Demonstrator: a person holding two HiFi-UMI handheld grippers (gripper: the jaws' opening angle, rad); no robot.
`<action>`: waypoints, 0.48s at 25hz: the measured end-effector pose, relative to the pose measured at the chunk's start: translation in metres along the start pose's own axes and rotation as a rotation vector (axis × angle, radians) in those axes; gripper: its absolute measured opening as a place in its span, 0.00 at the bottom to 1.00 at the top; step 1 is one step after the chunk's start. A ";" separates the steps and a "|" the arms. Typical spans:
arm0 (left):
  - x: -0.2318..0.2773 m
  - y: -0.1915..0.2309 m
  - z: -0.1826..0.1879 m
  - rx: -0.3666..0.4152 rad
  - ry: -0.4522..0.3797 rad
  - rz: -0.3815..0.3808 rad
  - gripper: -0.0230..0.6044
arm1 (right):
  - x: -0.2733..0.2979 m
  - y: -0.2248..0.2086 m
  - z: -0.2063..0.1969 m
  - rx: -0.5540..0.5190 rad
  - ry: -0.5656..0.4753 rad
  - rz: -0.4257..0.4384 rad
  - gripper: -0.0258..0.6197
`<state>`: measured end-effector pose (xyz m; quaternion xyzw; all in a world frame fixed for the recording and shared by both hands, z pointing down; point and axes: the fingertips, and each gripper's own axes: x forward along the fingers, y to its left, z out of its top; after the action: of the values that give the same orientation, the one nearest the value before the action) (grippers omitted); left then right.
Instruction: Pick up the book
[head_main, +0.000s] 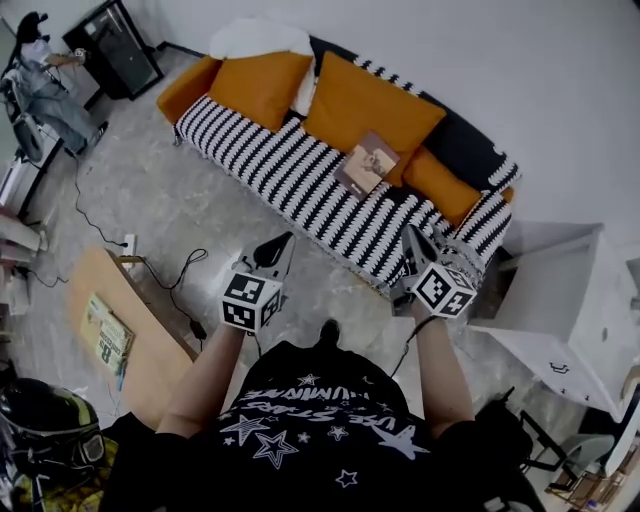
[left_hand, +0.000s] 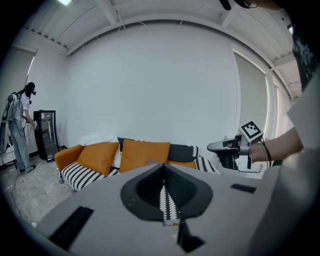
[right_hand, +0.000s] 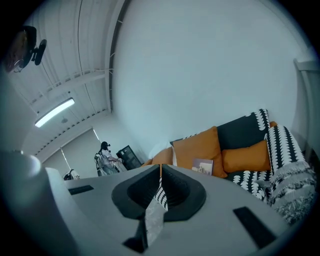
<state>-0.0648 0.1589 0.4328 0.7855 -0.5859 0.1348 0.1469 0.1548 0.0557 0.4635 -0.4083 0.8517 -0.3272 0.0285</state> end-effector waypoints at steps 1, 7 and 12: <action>0.004 -0.001 0.002 0.000 0.000 0.000 0.05 | 0.001 -0.004 0.004 0.004 -0.009 -0.004 0.08; 0.020 -0.006 0.012 0.005 0.009 -0.010 0.05 | 0.003 -0.019 0.016 0.033 -0.019 -0.028 0.08; 0.028 -0.009 0.009 0.005 0.027 -0.027 0.05 | -0.006 -0.028 0.008 0.066 -0.013 -0.053 0.08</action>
<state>-0.0482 0.1332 0.4344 0.7918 -0.5729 0.1451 0.1546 0.1807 0.0432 0.4719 -0.4319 0.8291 -0.3529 0.0388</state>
